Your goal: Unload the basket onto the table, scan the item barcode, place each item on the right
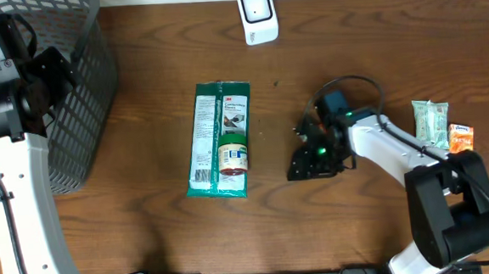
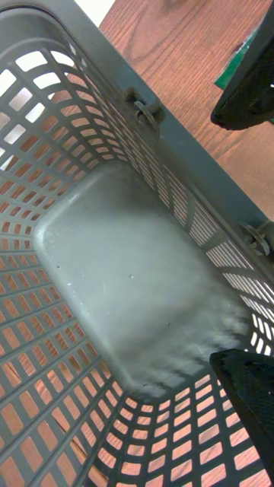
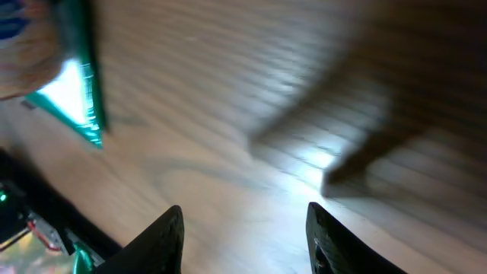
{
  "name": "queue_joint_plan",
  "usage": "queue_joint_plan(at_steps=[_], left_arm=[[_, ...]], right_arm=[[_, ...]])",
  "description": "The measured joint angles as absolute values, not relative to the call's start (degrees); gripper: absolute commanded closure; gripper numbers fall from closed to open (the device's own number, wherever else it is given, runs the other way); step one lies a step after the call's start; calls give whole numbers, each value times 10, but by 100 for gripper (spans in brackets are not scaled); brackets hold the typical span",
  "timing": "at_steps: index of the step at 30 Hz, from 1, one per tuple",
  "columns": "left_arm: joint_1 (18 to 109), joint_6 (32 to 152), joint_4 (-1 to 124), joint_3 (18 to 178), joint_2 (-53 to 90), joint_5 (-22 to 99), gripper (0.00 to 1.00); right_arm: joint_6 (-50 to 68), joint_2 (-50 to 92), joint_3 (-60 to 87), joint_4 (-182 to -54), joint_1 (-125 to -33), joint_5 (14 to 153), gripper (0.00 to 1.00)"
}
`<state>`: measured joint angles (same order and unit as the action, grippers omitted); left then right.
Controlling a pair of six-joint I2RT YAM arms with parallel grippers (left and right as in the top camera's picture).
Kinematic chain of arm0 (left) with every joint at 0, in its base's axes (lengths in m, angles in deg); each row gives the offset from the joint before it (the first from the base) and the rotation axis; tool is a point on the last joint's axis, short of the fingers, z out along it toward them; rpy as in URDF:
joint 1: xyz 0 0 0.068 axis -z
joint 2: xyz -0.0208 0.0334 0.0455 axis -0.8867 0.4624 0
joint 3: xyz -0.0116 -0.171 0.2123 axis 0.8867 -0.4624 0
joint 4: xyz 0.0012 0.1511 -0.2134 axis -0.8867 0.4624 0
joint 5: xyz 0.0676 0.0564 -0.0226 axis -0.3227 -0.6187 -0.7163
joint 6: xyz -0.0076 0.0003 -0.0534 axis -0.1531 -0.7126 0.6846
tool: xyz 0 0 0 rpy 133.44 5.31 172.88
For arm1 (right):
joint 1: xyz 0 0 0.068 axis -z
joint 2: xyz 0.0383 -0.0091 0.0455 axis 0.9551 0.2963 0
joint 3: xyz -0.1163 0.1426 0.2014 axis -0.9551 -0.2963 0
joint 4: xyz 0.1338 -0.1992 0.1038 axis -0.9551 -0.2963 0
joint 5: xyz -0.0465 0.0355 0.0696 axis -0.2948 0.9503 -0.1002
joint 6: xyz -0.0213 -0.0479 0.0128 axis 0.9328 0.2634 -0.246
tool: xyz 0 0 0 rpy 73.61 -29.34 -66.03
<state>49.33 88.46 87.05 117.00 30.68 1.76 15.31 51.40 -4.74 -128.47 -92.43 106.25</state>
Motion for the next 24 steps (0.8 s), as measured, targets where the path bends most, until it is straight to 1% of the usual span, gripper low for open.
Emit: queue_joint_plan(at_steps=[3, 5, 9, 11, 14, 15, 17, 21, 24], left_arm=[[493, 885, 871, 1170, 307, 18, 8], [493, 885, 871, 1170, 307, 18, 8], [493, 885, 871, 1170, 307, 18, 8], [493, 885, 871, 1170, 307, 18, 8], [493, 885, 871, 1170, 307, 18, 8], [493, 885, 871, 1170, 307, 18, 8], [493, 885, 871, 1170, 307, 18, 8], [493, 885, 871, 1170, 307, 18, 8], [493, 885, 871, 1170, 307, 18, 8]], right_arm=[[149, 514, -47, -1276, -954, 1073, 69], [149, 514, -47, -1276, -965, 1077, 69], [148, 514, -46, -1290, -963, 1080, 64], [148, 513, -41, -1312, -953, 1077, 60], [150, 502, -30, -1345, -929, 1046, 50], [150, 495, -27, -1353, -919, 1030, 48], [152, 479, -23, -1362, -896, 1001, 46], [157, 458, -21, -1337, -849, 966, 48], [138, 458, -20, -1308, -820, 940, 48]])
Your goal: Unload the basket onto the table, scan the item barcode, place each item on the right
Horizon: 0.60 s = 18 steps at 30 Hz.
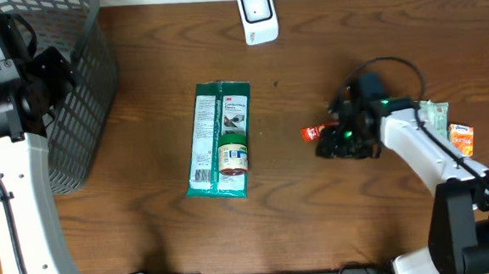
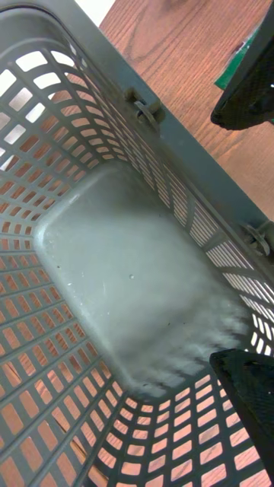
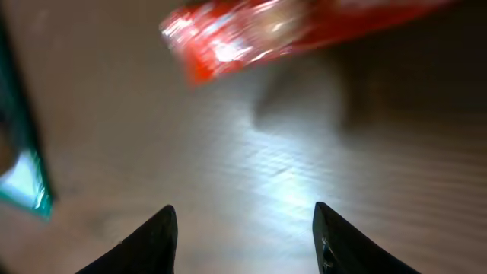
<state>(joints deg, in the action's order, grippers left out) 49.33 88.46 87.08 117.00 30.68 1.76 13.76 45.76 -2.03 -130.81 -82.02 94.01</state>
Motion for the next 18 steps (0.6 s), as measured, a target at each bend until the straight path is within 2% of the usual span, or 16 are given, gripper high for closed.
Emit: queue_joint_plan(at_steps=[5, 18], left_arm=[[493, 885, 871, 1170, 307, 18, 8], [493, 885, 871, 1170, 307, 18, 8]], right_arm=[[75, 458, -20, -1276, -792, 884, 50], [-94, 485, -20, -1148, -802, 769, 51]])
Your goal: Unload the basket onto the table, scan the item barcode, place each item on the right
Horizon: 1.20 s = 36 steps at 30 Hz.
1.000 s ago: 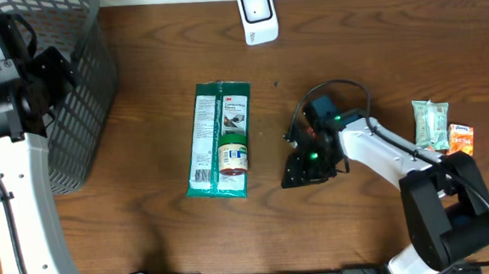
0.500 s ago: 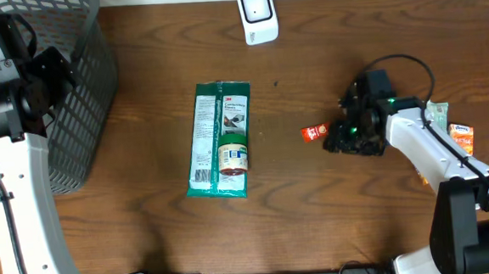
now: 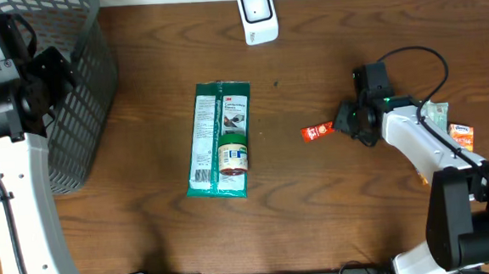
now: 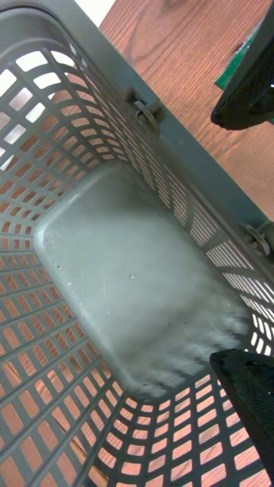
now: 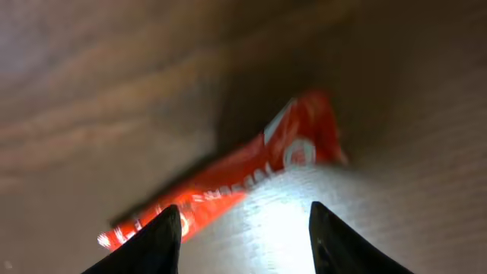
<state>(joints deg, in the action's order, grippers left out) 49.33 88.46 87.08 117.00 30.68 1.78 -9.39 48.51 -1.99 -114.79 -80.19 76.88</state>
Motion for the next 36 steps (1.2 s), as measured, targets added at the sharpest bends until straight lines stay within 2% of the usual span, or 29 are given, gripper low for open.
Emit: queue_joint_plan(at_steps=[12, 22, 30, 36], left_arm=[[493, 885, 870, 1170, 307, 18, 7], [493, 885, 871, 1170, 307, 18, 8], [493, 885, 871, 1170, 307, 18, 8], [493, 885, 871, 1170, 307, 18, 7]], right_arm=[[-114, 545, -18, -1121, -802, 749, 54], [-75, 571, -16, -999, -802, 742, 57], [27, 576, -16, -976, -802, 797, 47], [58, 559, -17, -1008, -802, 813, 41]])
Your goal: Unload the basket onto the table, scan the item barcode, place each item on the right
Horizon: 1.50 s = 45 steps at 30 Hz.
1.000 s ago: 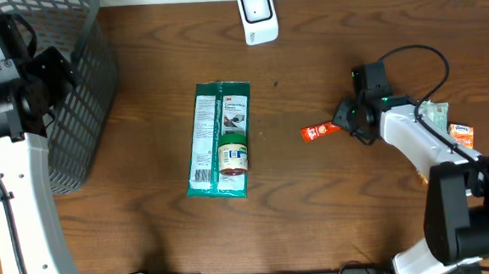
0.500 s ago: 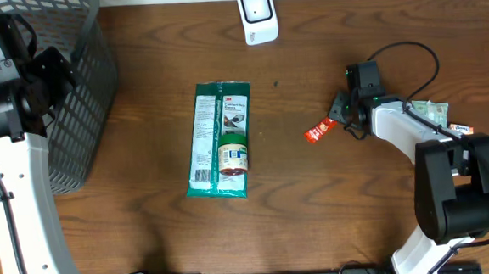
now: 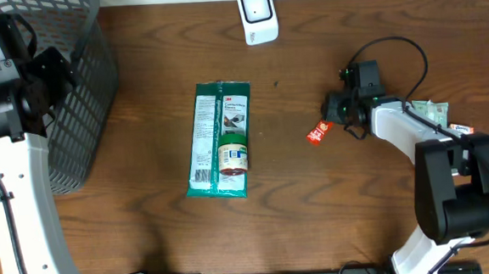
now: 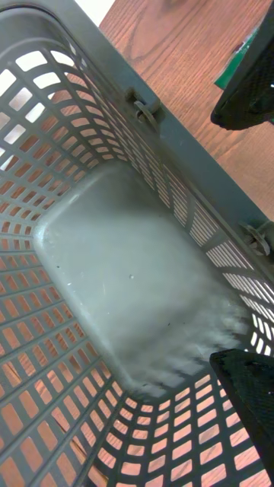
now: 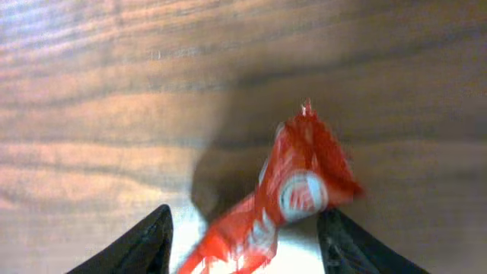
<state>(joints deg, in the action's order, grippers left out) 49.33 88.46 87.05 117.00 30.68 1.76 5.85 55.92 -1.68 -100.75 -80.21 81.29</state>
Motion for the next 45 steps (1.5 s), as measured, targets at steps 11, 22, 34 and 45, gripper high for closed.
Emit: queue_joint_plan(at_steps=[11, 22, 34, 45], left_arm=[[493, 885, 871, 1170, 307, 18, 8], [493, 885, 871, 1170, 307, 18, 7], [493, 885, 871, 1170, 307, 18, 8], [493, 885, 871, 1170, 307, 18, 8]], right_arm=[[71, 382, -18, -1157, -802, 818, 41], [54, 391, -19, -1240, -817, 842, 46], [53, 513, -19, -1218, -886, 824, 42], [51, 533, -17, -1211, -888, 819, 39]])
